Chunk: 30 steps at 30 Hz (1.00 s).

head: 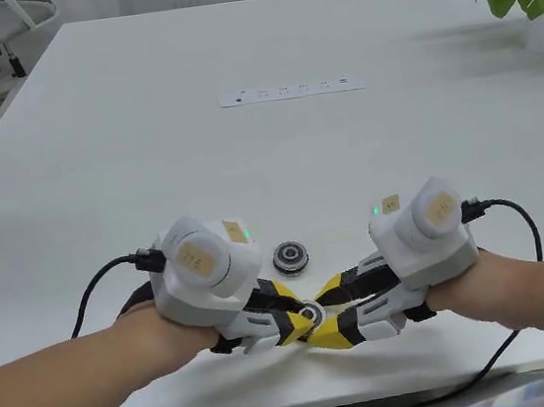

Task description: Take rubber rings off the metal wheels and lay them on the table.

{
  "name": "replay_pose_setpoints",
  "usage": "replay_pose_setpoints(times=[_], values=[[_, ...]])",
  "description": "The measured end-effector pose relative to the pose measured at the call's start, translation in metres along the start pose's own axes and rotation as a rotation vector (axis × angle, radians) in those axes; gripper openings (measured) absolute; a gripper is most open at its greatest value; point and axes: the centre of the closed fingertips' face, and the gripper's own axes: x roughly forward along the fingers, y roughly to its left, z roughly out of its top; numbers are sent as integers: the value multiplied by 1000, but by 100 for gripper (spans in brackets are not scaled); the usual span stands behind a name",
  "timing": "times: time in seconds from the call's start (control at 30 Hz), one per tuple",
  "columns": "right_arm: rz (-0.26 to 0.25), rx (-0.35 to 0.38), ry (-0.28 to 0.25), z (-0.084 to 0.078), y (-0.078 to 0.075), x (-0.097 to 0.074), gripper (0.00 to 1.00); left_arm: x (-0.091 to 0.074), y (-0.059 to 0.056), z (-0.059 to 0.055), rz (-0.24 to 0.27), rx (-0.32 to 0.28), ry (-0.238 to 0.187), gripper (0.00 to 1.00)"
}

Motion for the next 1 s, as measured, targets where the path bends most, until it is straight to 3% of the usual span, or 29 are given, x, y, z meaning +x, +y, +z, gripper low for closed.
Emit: replay_pose_setpoints(times=[0.33,0.63,1.0], values=[[-3,-26,3,-3,0,-3,24,0,0,0,5,-1,-3,13],[-15,-92,32,-8,-1,-6,20,1,0,0,9,-4,-6,13],[-15,-93,30,-8,-2,-8,17,0,0,0,10,-3,-9,13]])
